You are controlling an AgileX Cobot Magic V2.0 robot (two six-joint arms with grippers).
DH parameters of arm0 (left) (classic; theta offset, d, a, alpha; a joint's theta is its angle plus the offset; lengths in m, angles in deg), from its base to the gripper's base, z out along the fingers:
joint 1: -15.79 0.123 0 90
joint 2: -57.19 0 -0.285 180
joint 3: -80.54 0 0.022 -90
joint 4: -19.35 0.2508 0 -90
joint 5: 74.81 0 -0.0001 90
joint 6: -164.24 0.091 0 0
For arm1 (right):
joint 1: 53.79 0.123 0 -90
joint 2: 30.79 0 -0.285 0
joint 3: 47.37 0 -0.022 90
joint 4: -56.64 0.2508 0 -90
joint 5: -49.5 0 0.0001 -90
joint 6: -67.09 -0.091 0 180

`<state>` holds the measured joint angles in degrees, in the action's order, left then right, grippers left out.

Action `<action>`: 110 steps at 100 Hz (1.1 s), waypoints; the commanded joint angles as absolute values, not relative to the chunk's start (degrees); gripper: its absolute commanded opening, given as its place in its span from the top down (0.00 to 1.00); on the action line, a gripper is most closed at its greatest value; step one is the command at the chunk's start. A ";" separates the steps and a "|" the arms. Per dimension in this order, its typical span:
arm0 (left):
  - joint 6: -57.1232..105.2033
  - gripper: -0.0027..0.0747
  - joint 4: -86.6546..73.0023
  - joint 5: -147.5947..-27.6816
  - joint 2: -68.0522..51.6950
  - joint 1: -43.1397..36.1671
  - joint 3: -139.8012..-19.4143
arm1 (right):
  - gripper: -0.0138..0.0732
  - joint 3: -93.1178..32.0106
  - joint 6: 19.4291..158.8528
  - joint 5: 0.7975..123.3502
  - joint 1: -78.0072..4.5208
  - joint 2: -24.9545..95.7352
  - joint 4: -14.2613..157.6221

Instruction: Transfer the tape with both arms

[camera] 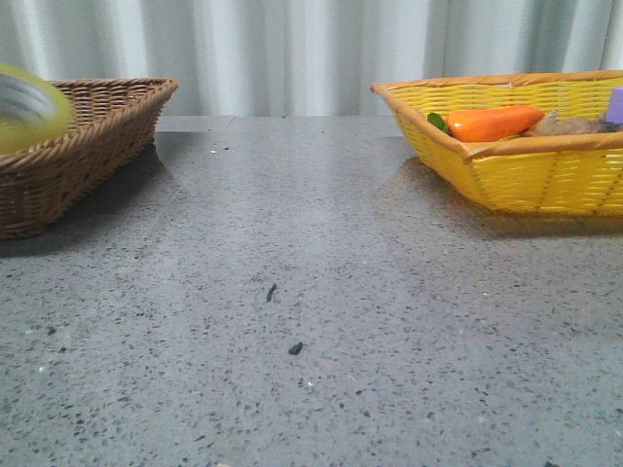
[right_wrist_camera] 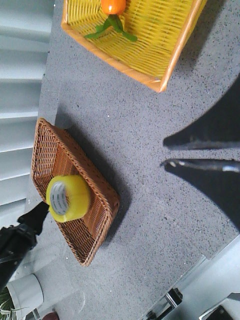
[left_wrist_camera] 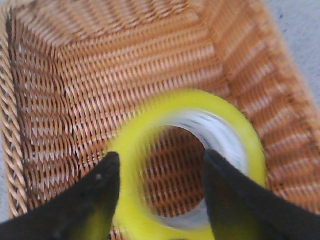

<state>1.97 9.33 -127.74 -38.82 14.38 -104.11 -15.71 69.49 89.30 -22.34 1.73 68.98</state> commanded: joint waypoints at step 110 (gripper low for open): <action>7.43 0.99 -4.11 -91.01 26.47 5.06 -45.72 | 0.89 -10.91 69.86 82.67 -22.23 -17.12 50.88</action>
